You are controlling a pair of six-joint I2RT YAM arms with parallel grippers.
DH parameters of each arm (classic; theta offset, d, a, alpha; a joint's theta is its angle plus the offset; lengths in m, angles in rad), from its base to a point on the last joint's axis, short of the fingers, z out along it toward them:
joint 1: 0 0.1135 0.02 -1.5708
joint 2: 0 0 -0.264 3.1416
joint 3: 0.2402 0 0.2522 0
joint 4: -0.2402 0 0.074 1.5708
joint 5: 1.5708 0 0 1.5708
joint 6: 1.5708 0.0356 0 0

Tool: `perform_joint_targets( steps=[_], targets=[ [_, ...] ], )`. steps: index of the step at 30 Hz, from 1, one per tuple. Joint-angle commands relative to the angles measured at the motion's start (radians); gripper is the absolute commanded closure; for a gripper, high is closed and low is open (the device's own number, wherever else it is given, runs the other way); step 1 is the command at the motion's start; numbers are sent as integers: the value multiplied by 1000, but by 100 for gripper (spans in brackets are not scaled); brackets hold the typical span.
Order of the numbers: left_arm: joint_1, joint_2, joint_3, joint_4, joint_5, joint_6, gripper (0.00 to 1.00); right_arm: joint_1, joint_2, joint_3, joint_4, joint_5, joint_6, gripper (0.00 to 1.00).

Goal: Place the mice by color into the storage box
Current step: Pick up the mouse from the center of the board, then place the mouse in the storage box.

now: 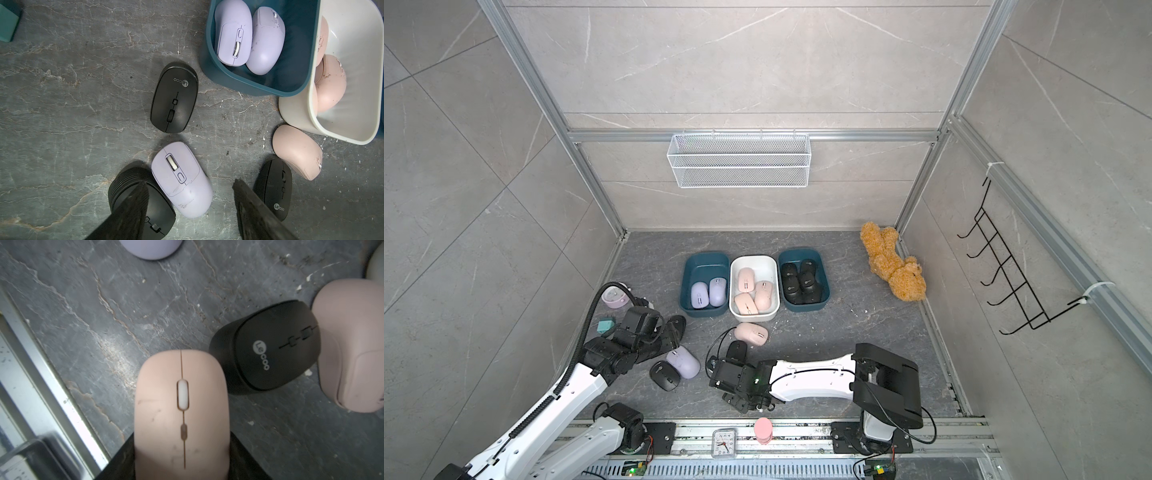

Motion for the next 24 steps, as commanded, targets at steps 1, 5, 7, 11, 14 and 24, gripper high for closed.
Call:
perform_joint_targets(
  steps=[1,5,7,11,14,24],
  targets=[
    [-2,-1,29,16,-25,9,32,5,-61,32,-24,3,11,46],
    [-2,-1,38,15,-27,17,32,5,-105,38,-23,14,26,46],
    [-2,-1,44,13,-26,22,33,3,-123,50,-31,18,31,46],
    [-2,3,55,13,-28,29,32,-11,-159,74,-44,22,38,46],
    [-2,9,63,13,-28,36,33,-47,-180,89,-53,10,42,46],
    [-2,47,75,55,-37,77,32,-255,-192,179,-75,-5,33,48]
  ],
)
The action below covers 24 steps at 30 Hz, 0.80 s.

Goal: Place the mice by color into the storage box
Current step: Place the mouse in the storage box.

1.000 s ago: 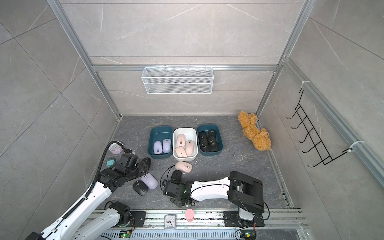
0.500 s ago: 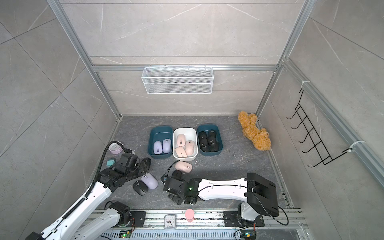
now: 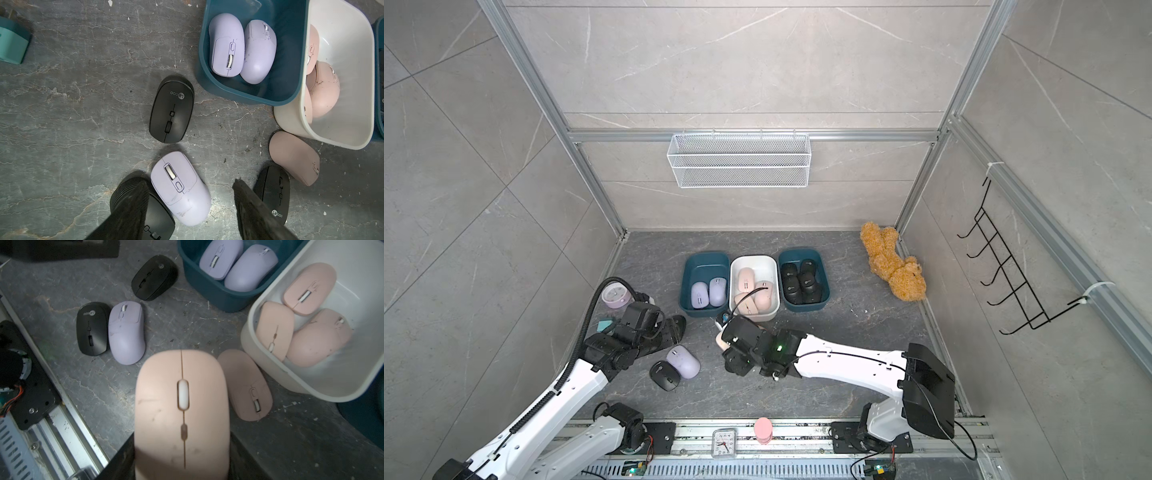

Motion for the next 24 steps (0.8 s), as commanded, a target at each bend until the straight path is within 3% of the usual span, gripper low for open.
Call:
perform_joint_targets(
  steps=[1,8,16,24],
  targets=[
    [-2,17,43,39,-12,36,33,-76,-11,67,-33,2,11,48],
    [-2,44,52,113,10,58,33,-227,52,168,-8,7,-2,48],
    [-2,107,92,156,3,102,32,-394,243,317,39,-13,62,48],
    [-2,124,79,196,-19,115,32,-469,424,429,108,70,58,49]
  ],
)
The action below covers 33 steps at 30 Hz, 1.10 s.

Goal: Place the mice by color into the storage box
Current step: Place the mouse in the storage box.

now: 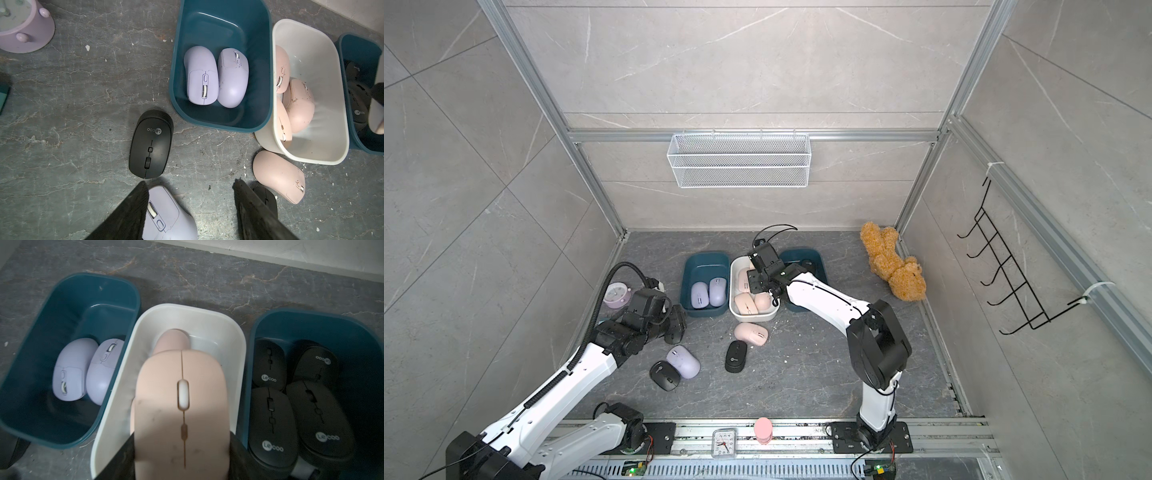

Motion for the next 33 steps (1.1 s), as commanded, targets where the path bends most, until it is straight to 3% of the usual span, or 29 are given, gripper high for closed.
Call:
perform_joint_targets(
  steps=[1,20,33],
  targets=[
    [-2,6,18,40,-22,31,32,-22,54,62,57,39,22,49],
    [-2,66,28,106,-20,61,32,-54,265,115,260,106,57,49],
    [-1,52,25,99,-27,62,32,-53,340,146,232,111,110,49]
  ],
)
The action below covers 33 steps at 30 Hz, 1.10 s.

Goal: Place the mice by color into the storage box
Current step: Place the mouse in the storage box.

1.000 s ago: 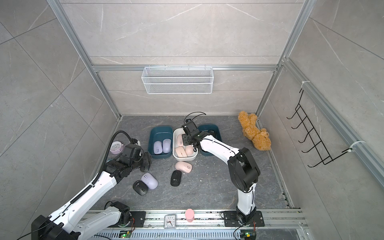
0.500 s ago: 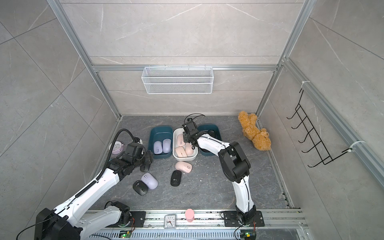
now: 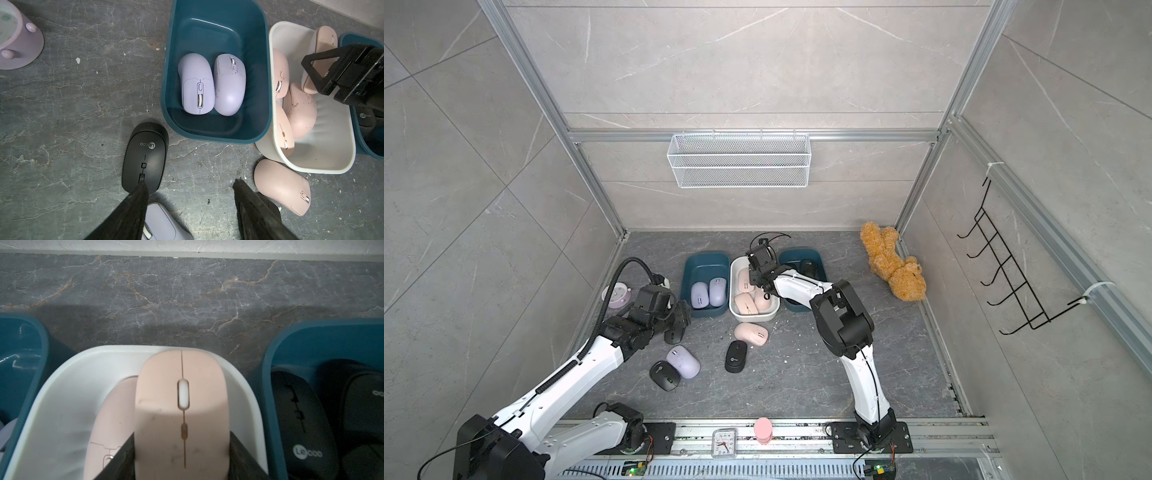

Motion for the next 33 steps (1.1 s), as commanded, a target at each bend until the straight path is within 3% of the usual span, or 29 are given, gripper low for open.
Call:
perform_joint_targets(
  steps=[1,18,33],
  targets=[
    [-1,-16,26,20,-25,26,32,6,30,29,-18,14,33,49],
    [-1,-46,27,-1,-24,19,32,28,40,35,-125,51,51,49],
    [-2,-72,17,-9,-29,15,32,27,108,154,-248,38,52,48]
  ],
)
